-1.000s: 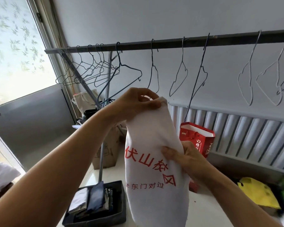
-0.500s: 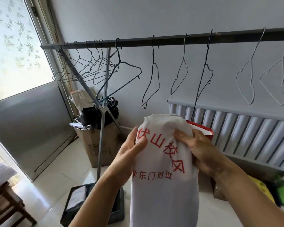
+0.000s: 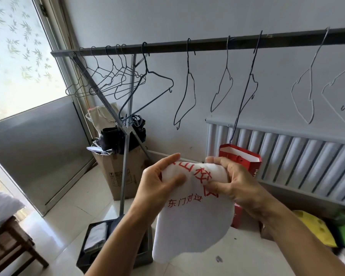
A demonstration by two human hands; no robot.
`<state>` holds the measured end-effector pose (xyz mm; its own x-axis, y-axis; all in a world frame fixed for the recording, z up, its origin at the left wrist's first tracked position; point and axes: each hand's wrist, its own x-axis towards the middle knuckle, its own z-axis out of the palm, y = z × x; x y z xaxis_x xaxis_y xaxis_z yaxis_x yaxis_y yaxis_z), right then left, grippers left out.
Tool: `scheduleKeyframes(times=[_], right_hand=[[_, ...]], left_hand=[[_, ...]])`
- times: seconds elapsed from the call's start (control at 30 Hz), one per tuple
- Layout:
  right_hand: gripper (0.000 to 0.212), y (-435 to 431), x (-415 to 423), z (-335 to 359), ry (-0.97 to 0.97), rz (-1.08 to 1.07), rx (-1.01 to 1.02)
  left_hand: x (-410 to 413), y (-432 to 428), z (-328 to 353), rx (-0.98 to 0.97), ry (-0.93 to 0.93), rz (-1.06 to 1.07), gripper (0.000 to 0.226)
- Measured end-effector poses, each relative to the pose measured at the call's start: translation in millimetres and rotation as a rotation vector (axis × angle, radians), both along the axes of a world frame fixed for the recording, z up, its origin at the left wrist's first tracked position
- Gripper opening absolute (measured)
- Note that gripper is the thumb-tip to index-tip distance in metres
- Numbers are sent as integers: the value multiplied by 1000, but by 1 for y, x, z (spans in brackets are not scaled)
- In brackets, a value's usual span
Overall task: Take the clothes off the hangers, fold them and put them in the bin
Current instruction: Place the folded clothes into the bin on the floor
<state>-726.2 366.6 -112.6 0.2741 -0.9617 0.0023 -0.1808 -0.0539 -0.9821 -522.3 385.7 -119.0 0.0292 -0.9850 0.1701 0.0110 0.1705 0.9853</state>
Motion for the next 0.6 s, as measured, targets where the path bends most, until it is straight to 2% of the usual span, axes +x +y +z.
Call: scheduleKeyframes(times=[0.1, 0.17, 0.23, 0.3, 0.37, 0.5, 0.6], right_hand=[[36, -1, -3, 5, 148, -24, -118], [22, 0, -3, 10, 218, -28, -194], [17, 1, -4, 14, 237, -39, -237], [21, 0, -6, 18, 187, -29, -241], [28, 0, -8, 22, 50, 25, -187], [32, 0, -2, 29, -136, 53, -88], [35, -4, 6, 33, -174, 48, -82]], left_hand=[[14, -3, 6, 6, -277, -74, 56], [21, -6, 12, -71, -534, -35, 45], [28, -7, 20, -183, -755, 20, 29], [35, -10, 28, -240, -843, 24, 16], [42, -14, 34, -199, -706, 4, 8], [37, -12, 37, -32, -190, -139, 28], [28, -8, 33, 44, 42, -175, 36]])
